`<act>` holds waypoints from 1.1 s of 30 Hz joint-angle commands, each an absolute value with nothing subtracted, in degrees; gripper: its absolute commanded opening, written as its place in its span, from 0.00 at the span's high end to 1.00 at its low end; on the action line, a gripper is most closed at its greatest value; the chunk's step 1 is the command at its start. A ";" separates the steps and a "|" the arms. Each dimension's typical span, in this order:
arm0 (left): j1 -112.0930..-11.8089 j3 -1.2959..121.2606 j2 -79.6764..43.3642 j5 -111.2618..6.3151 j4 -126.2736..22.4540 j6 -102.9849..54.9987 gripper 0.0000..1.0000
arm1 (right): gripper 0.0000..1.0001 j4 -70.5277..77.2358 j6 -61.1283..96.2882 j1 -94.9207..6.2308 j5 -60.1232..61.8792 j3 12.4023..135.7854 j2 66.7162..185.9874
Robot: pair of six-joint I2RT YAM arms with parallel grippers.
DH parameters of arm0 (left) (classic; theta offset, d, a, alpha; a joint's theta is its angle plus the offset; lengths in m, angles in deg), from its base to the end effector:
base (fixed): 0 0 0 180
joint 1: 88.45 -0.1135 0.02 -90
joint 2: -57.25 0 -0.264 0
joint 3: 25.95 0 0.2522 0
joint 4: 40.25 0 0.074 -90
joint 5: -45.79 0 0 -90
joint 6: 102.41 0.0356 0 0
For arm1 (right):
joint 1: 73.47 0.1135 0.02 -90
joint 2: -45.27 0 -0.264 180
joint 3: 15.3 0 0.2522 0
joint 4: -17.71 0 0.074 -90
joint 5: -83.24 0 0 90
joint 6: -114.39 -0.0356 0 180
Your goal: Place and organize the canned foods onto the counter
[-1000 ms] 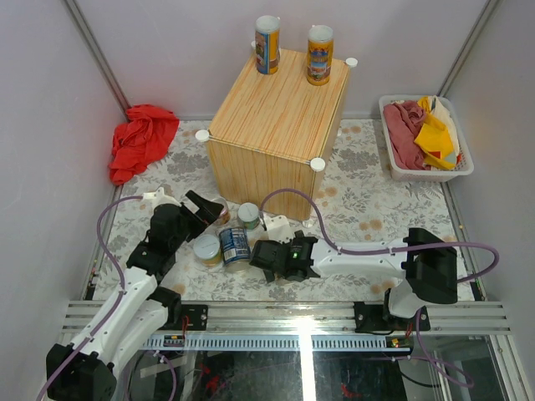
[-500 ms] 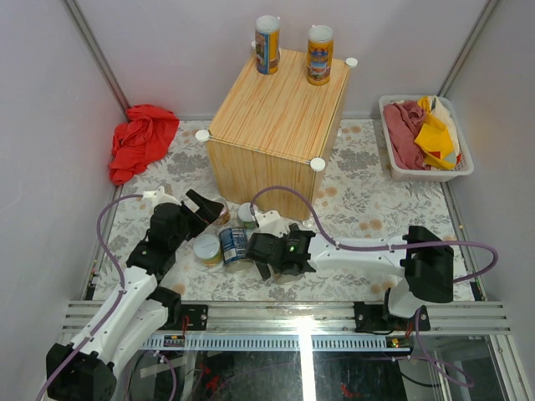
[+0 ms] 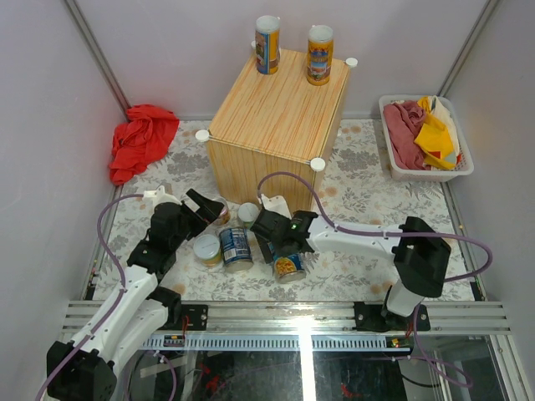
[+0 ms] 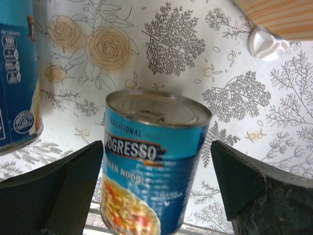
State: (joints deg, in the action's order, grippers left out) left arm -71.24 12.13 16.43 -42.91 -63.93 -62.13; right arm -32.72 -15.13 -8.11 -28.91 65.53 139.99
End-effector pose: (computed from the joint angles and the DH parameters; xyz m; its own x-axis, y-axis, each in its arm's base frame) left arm 0.1629 -0.0496 0.2253 -0.4856 -0.6480 -0.5867 -0.1456 0.7217 -0.6767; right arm 0.1510 0.2970 0.2197 -0.7822 -0.2917 -0.5505 -0.3578 0.9337 0.0136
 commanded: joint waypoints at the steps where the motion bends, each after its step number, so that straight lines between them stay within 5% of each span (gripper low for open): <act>1: -71.05 12.21 16.45 -42.57 -60.86 -62.00 0.00 | 0.03 -31.37 -12.15 -8.97 -23.95 68.77 142.75; 27: -71.01 11.41 16.94 -43.07 -60.93 -60.86 0.00 | 0.10 -27.44 -14.45 -9.38 -16.27 61.87 148.14; 30: -71.05 11.40 17.06 -43.10 -61.00 -60.89 0.00 | 0.15 -27.14 -14.38 -9.32 -15.87 61.61 148.08; 33: -71.00 11.54 16.61 -43.35 -60.70 -60.85 0.00 | 0.37 -26.51 -14.15 -9.40 -14.72 61.18 147.92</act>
